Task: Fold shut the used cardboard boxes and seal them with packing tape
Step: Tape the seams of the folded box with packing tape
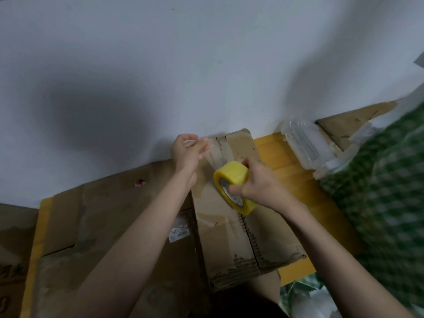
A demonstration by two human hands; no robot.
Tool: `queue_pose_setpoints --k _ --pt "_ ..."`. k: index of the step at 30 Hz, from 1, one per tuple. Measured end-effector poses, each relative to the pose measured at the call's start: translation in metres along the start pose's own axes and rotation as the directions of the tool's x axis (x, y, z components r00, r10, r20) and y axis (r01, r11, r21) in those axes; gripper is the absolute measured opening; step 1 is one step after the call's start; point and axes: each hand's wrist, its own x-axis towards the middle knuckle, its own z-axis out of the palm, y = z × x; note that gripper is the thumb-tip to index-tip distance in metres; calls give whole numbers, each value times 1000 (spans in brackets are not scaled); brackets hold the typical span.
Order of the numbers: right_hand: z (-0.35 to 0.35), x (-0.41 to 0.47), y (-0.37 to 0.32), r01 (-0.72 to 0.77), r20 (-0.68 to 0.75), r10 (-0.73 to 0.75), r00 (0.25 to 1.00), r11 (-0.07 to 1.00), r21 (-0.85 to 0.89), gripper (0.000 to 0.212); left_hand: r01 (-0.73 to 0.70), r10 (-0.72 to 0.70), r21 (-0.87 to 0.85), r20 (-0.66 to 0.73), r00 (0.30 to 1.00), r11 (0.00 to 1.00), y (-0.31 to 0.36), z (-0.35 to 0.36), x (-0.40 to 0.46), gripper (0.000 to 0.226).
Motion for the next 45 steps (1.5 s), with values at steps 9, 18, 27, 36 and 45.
queue_pose_setpoints --k 9,18,27,36,45 --pt "-15 3 -18 -204 102 179 979 780 591 18 18 -52 166 205 977 986 5 33 77 13" --pt "-11 28 -25 -212 27 247 969 764 609 28 -35 -48 397 197 979 917 -31 43 137 23" --pt "-6 48 -24 -288 30 320 947 804 520 27 -217 -36 677 338 940 703 -53 30 156 9" --pt "-8 49 -23 -315 95 318 943 772 552 25 -331 -262 933 358 896 141 -41 18 154 57" --pt "-1 52 -23 -336 188 279 942 775 536 30 -570 -39 706 641 766 419 -48 14 147 19"
